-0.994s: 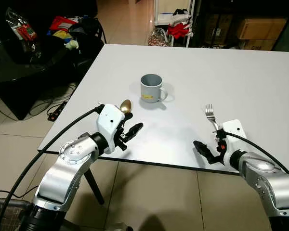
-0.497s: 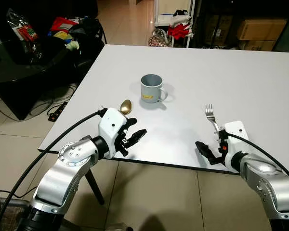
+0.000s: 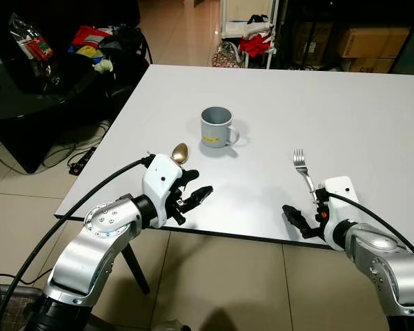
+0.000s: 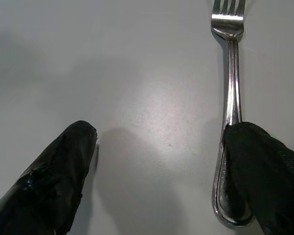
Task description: Setting the table
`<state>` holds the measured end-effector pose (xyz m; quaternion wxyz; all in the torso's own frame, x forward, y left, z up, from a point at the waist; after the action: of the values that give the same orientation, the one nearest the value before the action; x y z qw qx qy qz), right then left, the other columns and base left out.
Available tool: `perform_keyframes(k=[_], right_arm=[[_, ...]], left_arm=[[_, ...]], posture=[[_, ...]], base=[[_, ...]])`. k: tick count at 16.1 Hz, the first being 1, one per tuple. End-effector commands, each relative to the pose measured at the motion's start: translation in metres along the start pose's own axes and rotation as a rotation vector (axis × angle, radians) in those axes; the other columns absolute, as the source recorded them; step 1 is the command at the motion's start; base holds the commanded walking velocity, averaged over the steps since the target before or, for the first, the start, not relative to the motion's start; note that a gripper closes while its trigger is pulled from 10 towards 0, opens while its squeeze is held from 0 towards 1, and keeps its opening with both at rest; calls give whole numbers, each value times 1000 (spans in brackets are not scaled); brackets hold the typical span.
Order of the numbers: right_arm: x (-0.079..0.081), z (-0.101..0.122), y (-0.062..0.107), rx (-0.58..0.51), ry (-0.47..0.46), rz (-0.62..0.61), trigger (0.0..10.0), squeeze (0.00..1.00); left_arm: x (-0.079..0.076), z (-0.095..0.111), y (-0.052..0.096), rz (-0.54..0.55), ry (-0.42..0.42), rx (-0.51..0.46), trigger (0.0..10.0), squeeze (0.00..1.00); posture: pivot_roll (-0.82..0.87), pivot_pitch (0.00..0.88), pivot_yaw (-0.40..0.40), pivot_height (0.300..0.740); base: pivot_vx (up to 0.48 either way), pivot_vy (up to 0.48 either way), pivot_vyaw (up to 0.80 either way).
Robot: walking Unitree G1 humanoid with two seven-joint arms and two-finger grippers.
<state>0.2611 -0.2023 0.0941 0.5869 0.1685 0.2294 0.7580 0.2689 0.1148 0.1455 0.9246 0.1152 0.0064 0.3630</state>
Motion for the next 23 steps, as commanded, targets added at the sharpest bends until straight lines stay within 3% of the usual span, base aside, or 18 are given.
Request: perform_keyframes(k=[1, 8, 15, 19, 20, 23], right_arm=[[2, -4, 2, 19, -26, 4, 10000, 0], [14, -19, 12, 63, -79, 15, 10000, 0], [12, -15, 17, 41, -92, -2, 10000, 0], [13, 12, 21, -139, -62, 28, 10000, 0], [16, 32, 28, -269, -40, 39, 10000, 0], [22, 46, 37, -358, 2, -1, 10000, 0]], left_arm=[[1, 7, 1, -2, -29, -9, 10000, 0], [1, 7, 2, -5, -27, -7, 10000, 0], [1, 8, -1, -6, -27, -13, 10000, 0], [9, 10, -1, 61, -4, -36, 10000, 0], [14, 14, 0, 91, 5, -63, 10000, 0], [20, 20, 4, 144, 2, -93, 10000, 0]], posture=[[19, 0, 63, 740], [14, 0, 65, 740], [9, 0, 68, 740], [9, 0, 68, 740], [9, 0, 67, 740], [4, 0, 72, 740]], base=[[0, 0, 0], [0, 0, 0], [0, 0, 0], [0, 0, 0], [0, 0, 0], [0, 0, 0]])
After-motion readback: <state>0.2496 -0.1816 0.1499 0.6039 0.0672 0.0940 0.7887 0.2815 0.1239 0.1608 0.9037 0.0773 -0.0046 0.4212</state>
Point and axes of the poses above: a point about 5 cm out from each wrist's last joint towards the gripper, its own y axis pointing back from the gripper into the wrist, its own z axis along the axis of the wrist's last joint, x = y × z, the point moved 1 cm from there along -y, pointing out of the wrist towards the gripper, and after that the axes turned 1 degree about y, right-handed, at the moved point
